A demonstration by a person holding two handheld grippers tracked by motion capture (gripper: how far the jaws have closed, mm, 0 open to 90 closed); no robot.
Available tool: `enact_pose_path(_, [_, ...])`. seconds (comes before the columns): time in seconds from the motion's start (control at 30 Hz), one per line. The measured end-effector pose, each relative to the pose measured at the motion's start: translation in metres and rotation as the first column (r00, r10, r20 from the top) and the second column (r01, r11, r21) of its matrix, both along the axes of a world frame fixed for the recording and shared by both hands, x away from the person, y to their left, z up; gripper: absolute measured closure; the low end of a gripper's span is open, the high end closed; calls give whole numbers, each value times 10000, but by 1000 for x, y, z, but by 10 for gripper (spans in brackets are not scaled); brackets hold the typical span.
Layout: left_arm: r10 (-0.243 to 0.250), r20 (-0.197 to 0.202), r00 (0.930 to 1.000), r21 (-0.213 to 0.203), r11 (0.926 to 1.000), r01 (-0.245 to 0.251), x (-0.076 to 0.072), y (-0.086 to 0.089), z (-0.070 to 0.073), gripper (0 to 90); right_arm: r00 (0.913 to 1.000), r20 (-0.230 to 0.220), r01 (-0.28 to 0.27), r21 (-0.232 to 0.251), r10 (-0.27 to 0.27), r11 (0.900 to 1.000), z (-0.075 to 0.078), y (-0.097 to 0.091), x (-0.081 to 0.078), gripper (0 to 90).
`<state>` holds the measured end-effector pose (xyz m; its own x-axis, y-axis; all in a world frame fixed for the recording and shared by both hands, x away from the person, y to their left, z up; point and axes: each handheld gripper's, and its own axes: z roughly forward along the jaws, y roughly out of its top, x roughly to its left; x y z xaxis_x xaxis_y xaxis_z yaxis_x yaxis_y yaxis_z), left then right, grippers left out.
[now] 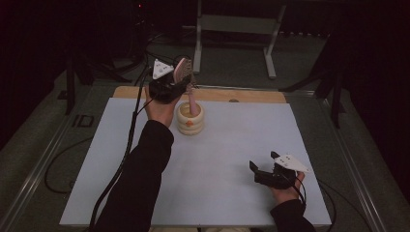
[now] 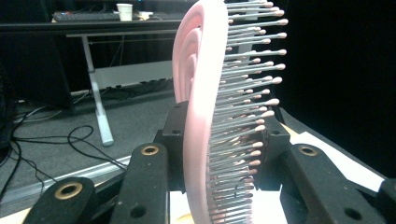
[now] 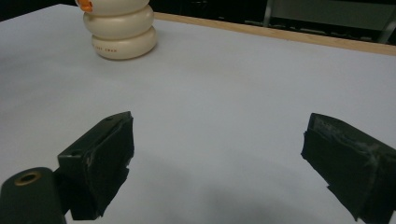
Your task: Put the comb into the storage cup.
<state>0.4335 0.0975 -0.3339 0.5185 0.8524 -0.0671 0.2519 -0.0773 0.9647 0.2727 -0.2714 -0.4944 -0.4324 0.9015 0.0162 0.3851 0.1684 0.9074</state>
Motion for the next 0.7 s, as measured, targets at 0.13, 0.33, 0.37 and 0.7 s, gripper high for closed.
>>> enact_pose_path(0.13, [11, -5, 10000, 25, 10000, -11, 1, 0, -1, 652, 10000, -12, 1, 14, -1, 10000, 0, 0, 0, 88])
enact_pose_path(0.33, [22, -68, 10000, 63, 10000, -22, 1, -3, -7, 652, 10000, -6, 17, 20, -17, 10000, 0, -1, 0, 88])
enact_pose_path(0.37, [22, -68, 10000, 63, 10000, -22, 1, -3, -7, 652, 10000, -6, 17, 20, -17, 10000, 0, -1, 0, 88])
enact_pose_path(0.7, [24, -88, 10000, 185, 9998, -23, 2, -6, -12, 652, 10000, 1, 59, 54, -59, 10000, 1, -1, -1, 88])
